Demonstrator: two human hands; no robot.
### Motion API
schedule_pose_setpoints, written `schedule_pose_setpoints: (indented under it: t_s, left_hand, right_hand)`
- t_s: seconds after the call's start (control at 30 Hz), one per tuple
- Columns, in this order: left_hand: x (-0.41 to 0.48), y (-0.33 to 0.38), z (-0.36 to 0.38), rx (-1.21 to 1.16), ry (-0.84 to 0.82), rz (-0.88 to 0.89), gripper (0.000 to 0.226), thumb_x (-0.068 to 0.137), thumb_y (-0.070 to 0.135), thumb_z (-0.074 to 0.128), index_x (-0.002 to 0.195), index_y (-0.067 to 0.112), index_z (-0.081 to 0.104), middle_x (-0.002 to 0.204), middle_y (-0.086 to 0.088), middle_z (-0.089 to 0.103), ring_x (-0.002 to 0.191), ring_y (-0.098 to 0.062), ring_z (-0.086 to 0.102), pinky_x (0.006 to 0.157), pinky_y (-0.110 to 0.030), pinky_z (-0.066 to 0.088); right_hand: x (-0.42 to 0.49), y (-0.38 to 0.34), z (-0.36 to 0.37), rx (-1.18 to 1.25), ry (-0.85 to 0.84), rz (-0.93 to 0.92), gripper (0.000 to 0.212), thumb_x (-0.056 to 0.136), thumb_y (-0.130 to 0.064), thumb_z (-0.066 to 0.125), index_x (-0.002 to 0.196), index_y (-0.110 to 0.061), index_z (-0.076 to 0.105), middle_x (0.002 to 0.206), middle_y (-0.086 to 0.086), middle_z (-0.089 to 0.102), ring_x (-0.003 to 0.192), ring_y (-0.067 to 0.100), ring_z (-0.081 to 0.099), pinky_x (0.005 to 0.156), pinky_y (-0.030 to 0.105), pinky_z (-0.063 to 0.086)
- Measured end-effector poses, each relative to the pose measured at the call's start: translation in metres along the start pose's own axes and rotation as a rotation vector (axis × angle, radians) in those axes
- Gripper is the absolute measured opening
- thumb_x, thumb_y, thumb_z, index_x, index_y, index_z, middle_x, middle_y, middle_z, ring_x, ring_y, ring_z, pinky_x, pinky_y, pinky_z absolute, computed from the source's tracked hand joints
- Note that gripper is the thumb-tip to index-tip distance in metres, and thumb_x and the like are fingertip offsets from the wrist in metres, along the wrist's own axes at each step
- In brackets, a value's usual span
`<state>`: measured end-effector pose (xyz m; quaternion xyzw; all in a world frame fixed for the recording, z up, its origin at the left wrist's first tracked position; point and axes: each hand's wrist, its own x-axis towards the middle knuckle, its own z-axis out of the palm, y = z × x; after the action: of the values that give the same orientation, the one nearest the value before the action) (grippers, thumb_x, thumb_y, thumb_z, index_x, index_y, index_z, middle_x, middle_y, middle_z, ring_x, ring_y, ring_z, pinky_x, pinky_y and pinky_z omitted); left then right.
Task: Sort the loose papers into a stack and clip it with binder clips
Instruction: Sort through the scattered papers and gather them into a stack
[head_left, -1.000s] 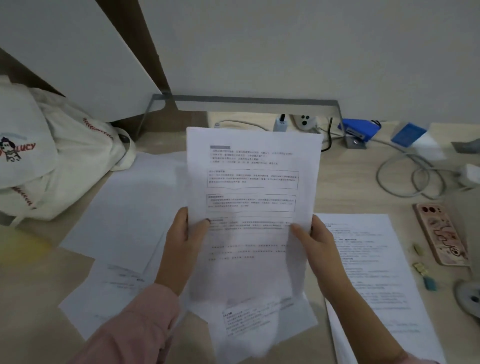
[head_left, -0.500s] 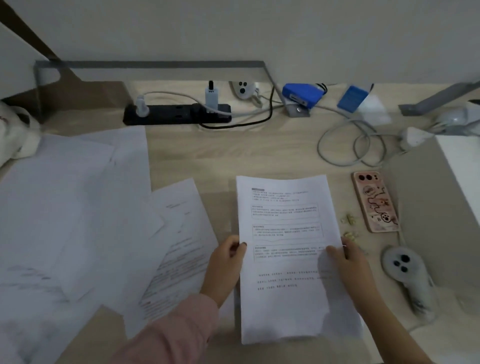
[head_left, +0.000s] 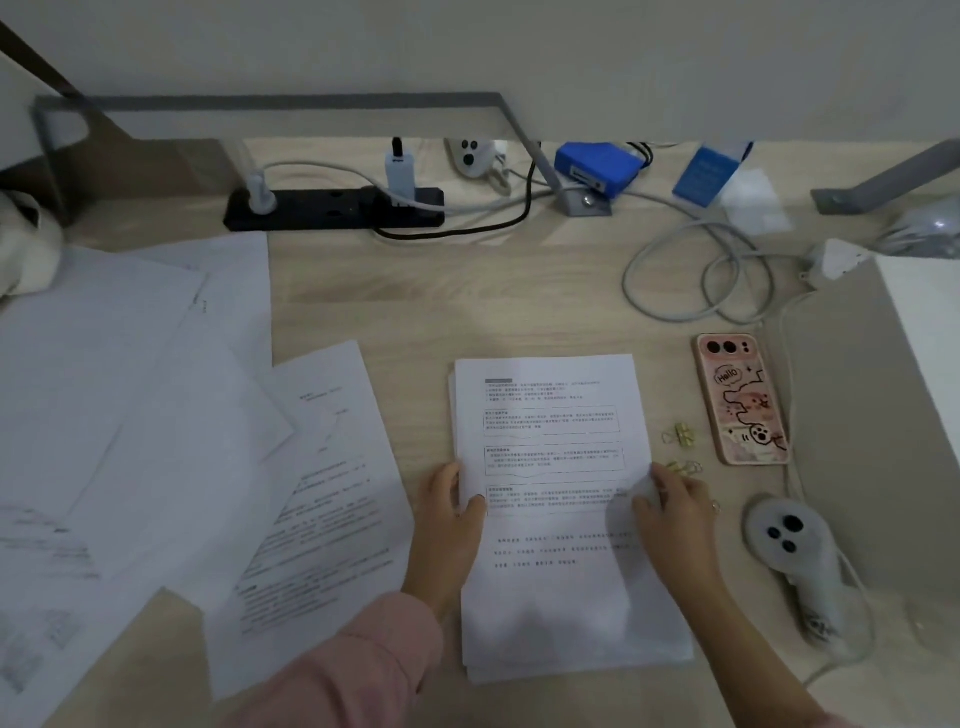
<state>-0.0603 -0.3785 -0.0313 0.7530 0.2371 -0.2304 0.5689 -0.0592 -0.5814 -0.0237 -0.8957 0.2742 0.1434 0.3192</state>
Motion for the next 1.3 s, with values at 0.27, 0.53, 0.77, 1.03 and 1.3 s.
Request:
schedule_pose_setpoints:
  t_s: [0.27,0.53,0.77,1.03,1.3]
  left_hand:
    - [-0.006,0.006,-0.012,-0.068,0.012,0.006,0.037,0.093,0.013,0.046,0.13,0.013,0.046,0.13,0.005,0.046,0.118,-0.008,0.046,0.095,-0.021,0.038]
    - [-0.009,-0.008,-0.097,-0.038,0.153,0.168,0.032,0.095,0.013,0.045,0.124,0.025,0.048,0.127,0.009,0.045,0.121,-0.006,0.041,0.101,-0.023,0.033]
    - [-0.003,-0.059,-0.231,0.247,0.403,0.17,0.036,0.09,0.018,0.055,0.125,0.018,0.049,0.134,0.001,0.043,0.129,-0.016,0.039,0.099,-0.024,0.032]
    - [0.03,-0.076,-0.354,0.691,0.449,0.075,0.063,0.089,0.04,0.052,0.141,0.013,0.031,0.155,-0.007,0.017,0.142,-0.023,0.02,0.106,-0.037,0.033]
    - [0.06,-0.074,-0.355,1.137,0.279,0.001,0.067,0.095,0.029,0.035,0.147,0.001,0.004,0.151,-0.034,0.009,0.141,-0.041,0.018,0.102,-0.037,0.04]
  right_hand:
    - [-0.003,-0.008,-0.003,-0.014,0.025,-0.047,0.049,0.086,-0.001,0.053,0.133,-0.002,0.043,0.128,0.028,0.041,0.115,0.04,0.043,0.101,0.043,0.035]
    - [-0.022,-0.095,0.039,0.042,-0.071,-0.355,0.04,0.09,-0.005,0.05,0.129,-0.013,0.048,0.127,0.012,0.044,0.11,0.019,0.047,0.091,0.025,0.037]
    - [-0.061,-0.179,0.123,-0.051,-0.303,-0.524,0.038,0.091,-0.01,0.05,0.128,-0.017,0.049,0.131,0.007,0.044,0.11,0.017,0.048,0.086,0.017,0.032]
    - [-0.074,-0.251,0.198,-0.156,-0.262,-0.373,0.06,0.082,-0.032,0.064,0.134,-0.014,0.04,0.138,0.013,0.037,0.127,0.03,0.035,0.101,0.036,0.034]
    - [-0.069,-0.262,0.222,-0.344,-0.113,-0.261,0.064,0.079,-0.038,0.066,0.13,-0.01,0.041,0.13,0.014,0.045,0.12,0.032,0.038,0.099,0.037,0.033]
